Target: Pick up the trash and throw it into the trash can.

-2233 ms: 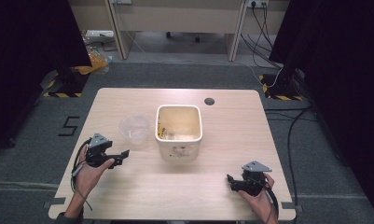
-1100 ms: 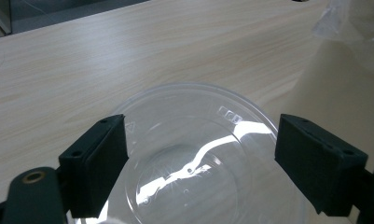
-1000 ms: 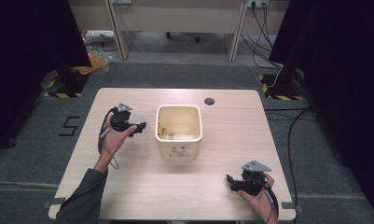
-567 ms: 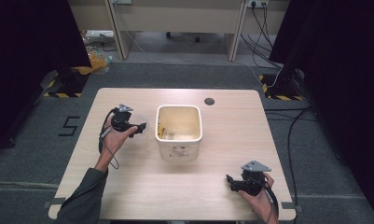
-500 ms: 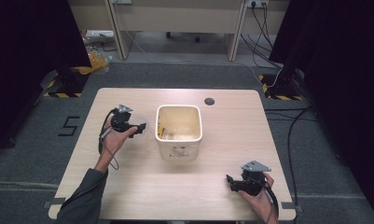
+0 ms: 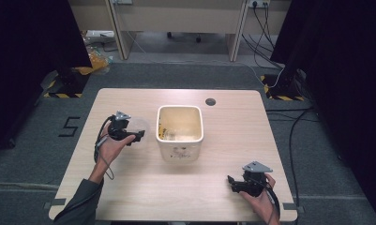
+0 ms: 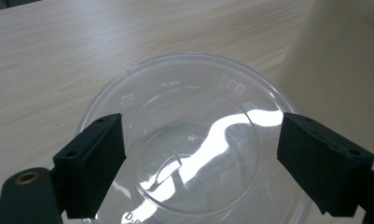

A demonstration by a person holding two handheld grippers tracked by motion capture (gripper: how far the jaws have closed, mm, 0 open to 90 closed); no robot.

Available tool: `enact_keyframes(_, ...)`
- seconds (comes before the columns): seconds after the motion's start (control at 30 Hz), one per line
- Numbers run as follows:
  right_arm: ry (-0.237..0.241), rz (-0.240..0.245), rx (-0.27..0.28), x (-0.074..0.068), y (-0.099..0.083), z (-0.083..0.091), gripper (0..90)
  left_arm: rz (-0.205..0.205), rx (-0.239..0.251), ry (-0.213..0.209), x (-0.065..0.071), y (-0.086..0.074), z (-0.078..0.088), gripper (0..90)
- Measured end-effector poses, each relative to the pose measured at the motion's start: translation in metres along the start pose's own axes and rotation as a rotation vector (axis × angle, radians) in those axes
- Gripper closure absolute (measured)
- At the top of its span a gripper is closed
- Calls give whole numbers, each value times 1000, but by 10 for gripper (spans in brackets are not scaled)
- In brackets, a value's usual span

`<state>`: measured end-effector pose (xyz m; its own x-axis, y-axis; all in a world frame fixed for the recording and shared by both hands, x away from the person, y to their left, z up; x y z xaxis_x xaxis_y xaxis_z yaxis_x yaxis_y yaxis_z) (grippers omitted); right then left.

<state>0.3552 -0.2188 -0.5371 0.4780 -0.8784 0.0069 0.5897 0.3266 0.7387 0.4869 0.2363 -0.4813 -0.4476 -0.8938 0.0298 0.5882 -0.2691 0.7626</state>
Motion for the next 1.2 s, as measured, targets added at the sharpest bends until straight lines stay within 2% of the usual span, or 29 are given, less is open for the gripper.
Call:
enact_keyframes(0.27, 0, 0, -1, 0, 0, 0, 165, -17, -12, -17, 11, -12, 16, 142)
enact_keyframes(0.57, 1, 0, -2, 0, 0, 0, 165, -58, -8, -69, 32, -33, 38, 142)
enact_keyframes(0.63, 1, 0, -2, 0, 0, 0, 164, -77, -13, -91, 40, -40, 46, 142)
enact_keyframes(0.73, 1, -1, -2, 0, 0, 0, 164, -92, 7, -112, 51, -49, 54, 142)
enact_keyframes(0.8, 0, 0, -2, 0, 0, 0, 164, -99, 9, -116, 54, -52, 57, 142)
enact_keyframes(0.83, 0, 0, -2, 0, 0, 0, 164, -113, 13, -132, 62, -57, 63, 142)
enact_keyframes(0.87, 1, -1, -2, 0, 0, 0, 164, -113, 13, -132, 62, -57, 63, 142)
enact_keyframes(0.93, 1, -1, -2, 0, 0, 0, 164, -132, 21, -157, 75, -65, 70, 142)
enact_keyframes(1.0, 0, -1, -2, 0, 0, 0, 163, -143, 22, -174, 84, -68, 74, 142)
enact_keyframes(1.03, 0, -1, -2, 0, 0, 0, 163, -143, 22, -174, 84, -68, 74, 142)
enact_keyframes(1.07, 0, -1, -2, 0, 0, 0, 163, -157, 28, -190, 92, -71, 76, 142)
enact_keyframes(1.1, 0, -1, -2, 0, 0, 0, 163, -157, 28, -190, 92, -71, 76, 142)
enact_keyframes(1.2, -1, -1, -2, 0, 0, 0, 163, -174, 34, -215, 107, -73, 77, 141)
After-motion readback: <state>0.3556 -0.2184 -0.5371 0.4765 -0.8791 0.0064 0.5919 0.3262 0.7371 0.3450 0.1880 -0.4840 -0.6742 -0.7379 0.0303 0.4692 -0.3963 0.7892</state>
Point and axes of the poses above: each handheld gripper's, and its own axes: z roughly backward along the jaws, y roughly out of its top, x roughly to its right, the point moved 3 cm from there along -z, roughly forward along the jaws, and after that the axes turned 1 degree about x, right-handed, at the moved point
